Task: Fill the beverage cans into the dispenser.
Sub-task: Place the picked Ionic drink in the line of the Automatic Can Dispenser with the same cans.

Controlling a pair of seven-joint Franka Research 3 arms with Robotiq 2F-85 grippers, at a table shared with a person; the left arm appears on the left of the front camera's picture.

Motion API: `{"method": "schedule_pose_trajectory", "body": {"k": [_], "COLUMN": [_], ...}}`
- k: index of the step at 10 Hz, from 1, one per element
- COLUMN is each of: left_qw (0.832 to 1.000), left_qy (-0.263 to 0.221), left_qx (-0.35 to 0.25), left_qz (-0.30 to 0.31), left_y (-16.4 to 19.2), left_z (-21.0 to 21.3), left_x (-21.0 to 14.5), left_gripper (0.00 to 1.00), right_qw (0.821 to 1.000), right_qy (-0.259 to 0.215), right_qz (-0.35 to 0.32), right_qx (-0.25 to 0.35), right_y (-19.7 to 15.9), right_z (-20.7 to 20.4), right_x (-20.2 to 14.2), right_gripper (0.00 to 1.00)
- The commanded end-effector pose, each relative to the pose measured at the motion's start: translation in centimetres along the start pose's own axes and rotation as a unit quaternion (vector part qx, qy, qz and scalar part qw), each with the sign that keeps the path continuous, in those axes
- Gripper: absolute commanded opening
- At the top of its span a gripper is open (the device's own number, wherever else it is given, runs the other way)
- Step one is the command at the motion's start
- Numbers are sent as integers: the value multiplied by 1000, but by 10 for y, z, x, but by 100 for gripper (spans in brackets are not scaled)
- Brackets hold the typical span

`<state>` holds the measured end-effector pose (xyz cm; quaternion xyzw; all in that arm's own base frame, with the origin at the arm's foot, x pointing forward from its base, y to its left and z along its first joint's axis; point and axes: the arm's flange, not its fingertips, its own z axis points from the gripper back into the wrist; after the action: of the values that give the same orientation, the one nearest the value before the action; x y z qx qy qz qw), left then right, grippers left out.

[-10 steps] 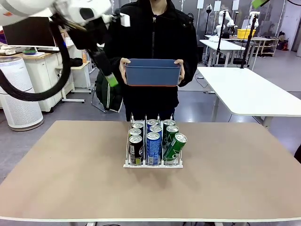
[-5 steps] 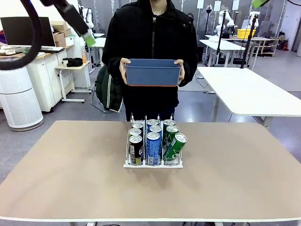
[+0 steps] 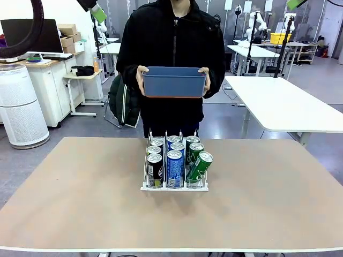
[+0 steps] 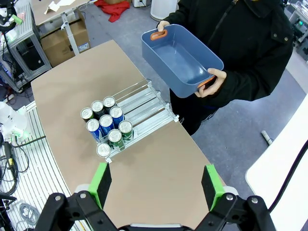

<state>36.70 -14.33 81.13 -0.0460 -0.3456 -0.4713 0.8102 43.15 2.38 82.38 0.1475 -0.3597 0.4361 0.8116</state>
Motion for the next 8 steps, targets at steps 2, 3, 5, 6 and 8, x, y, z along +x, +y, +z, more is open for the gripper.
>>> {"method": "schedule_pose_trajectory", "body": {"k": [2, 3, 5, 6, 8], "left_qw": [1000, 1000, 1000, 1000, 999], "left_qy": [-12, -13, -21, -23, -23], "left_qx": [13, 11, 15, 15, 23], "left_qz": [7, 4, 7, 4, 2], "left_y": [-1, -1, -3, -3, -5], "left_z": [3, 3, 5, 7, 7], "left_x": [0, 0, -1, 0, 2], "left_gripper": [100, 100, 100, 100, 100], "right_qw": [1000, 1000, 1000, 1000, 1000], "right_qy": [3, 3, 3, 3, 3], "right_qz": [-2, -2, -2, -2, -2], "right_qx": [1, 1, 1, 1, 1], "right_y": [3, 3, 3, 3, 3], "right_z": [-1, -1, -1, -1, -1], "right_x": [-1, -1, -1, -1, -1], "right_gripper": [100, 100, 100, 100, 100]}}
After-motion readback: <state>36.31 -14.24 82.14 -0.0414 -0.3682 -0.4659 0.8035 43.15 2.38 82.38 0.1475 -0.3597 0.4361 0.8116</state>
